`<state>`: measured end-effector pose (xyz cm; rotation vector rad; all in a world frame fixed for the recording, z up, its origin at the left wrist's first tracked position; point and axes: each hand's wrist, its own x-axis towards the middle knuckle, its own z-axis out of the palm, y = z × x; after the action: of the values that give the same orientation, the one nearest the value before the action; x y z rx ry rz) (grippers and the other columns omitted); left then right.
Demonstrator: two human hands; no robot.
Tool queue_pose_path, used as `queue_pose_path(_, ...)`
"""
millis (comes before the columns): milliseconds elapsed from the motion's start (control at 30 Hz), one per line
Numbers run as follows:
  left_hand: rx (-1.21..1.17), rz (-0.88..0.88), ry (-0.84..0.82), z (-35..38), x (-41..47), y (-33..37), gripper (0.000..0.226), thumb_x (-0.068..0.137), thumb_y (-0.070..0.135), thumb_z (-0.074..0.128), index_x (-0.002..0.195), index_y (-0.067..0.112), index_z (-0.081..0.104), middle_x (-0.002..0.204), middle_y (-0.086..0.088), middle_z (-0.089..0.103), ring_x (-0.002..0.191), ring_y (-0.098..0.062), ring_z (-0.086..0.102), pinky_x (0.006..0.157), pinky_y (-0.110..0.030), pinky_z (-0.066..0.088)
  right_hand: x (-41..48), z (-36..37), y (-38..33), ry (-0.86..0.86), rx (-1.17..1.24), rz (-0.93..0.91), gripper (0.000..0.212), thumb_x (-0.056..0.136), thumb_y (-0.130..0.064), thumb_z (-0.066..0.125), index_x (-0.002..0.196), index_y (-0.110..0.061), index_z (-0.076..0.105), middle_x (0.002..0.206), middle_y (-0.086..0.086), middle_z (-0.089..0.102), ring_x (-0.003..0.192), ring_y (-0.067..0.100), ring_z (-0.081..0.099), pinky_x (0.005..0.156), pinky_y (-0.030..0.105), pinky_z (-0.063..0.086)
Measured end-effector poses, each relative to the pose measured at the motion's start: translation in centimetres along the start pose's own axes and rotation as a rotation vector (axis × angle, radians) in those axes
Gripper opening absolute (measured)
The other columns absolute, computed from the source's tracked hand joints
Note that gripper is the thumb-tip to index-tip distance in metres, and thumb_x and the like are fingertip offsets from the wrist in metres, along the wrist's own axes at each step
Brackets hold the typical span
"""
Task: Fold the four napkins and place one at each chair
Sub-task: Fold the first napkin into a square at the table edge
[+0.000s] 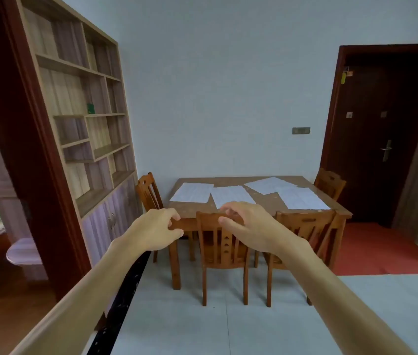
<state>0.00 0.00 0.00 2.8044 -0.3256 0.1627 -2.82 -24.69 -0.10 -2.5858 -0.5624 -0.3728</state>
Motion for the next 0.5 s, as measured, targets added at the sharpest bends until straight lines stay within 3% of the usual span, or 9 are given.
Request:
queue_pose_path(200,-0.038,-0.01,-0.039,0.3,4.6,-4.1,0.045,0.094,0.039,0.061,0.137,0.026,0.05,0.128,0.002,0.062,0.107,-0.014,0.063,0.095,-0.032,0.053,6.1,3.2,0.5,0.014,0.053,0.03,0.042,0.099,-0.046,0.042,0.134,-0.025,0.052,0.128,-0.008,0.061,0.116,0.005,0.055,0.1,0.03,0.048)
queue_pose_path(500,-0.039,-0.049,-0.065,2.2,14.6,-9.7,0.045,0.094,0.038,0.062,0.135,0.027,0.051,0.127,0.002,0.063,0.107,-0.012,0.064,0.094,-0.03,0.053,16.8,8.4,4.8,-0.037,0.076,0.033,0.05,0.097,-0.055,0.04,0.139,-0.028,0.048,0.134,-0.008,0.057,0.12,0.006,0.052,0.102,0.032,0.046)
